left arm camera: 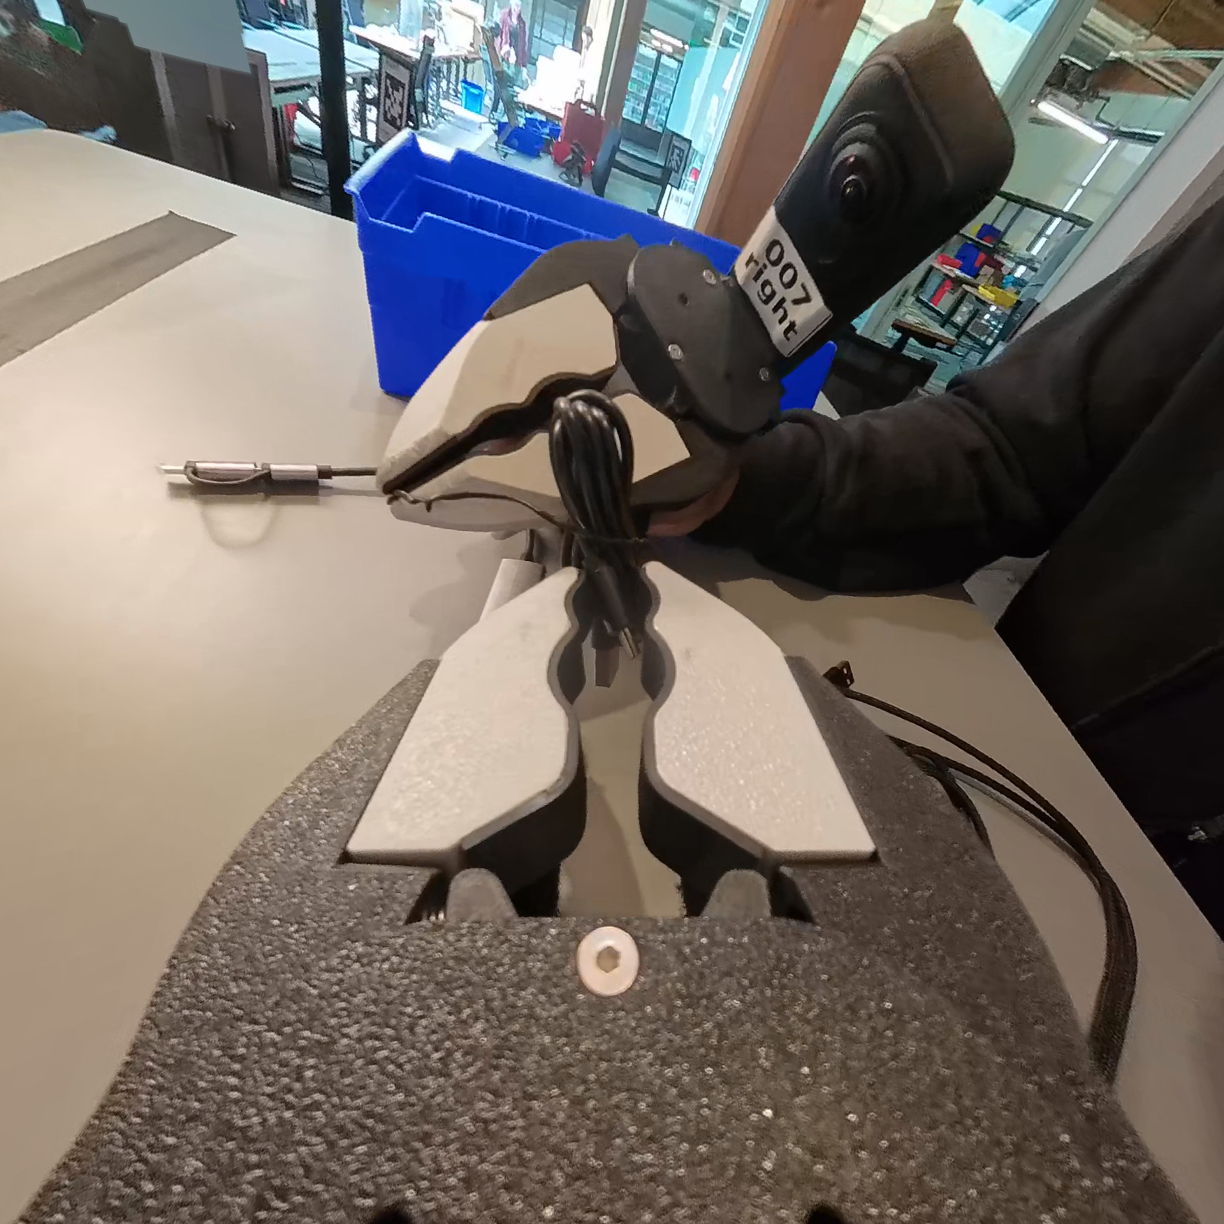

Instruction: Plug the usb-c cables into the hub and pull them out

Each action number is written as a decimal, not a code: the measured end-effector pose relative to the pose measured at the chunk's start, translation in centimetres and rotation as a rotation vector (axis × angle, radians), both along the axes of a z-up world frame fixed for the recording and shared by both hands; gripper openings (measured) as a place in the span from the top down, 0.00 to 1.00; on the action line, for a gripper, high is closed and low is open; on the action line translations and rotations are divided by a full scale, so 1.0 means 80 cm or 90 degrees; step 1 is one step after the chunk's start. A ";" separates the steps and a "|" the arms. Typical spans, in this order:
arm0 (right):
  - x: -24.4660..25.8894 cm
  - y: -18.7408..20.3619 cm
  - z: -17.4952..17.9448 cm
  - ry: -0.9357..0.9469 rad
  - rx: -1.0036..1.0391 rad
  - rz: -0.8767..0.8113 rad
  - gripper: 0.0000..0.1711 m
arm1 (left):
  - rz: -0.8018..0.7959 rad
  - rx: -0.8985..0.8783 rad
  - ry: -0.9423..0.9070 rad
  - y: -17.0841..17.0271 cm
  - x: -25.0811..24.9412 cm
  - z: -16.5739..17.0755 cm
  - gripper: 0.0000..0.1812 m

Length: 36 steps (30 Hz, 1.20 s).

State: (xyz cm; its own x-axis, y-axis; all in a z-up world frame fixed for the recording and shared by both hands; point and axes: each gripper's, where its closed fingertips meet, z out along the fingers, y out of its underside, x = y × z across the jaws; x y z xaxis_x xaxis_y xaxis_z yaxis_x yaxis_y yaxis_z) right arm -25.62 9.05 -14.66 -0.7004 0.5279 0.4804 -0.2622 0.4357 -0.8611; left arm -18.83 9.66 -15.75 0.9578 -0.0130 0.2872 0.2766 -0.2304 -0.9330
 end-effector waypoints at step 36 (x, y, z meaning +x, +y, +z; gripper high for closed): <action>0.240 -0.251 0.080 -0.366 -0.149 0.466 0.99 | 0.229 0.107 -0.181 -0.035 -0.097 0.008 0.93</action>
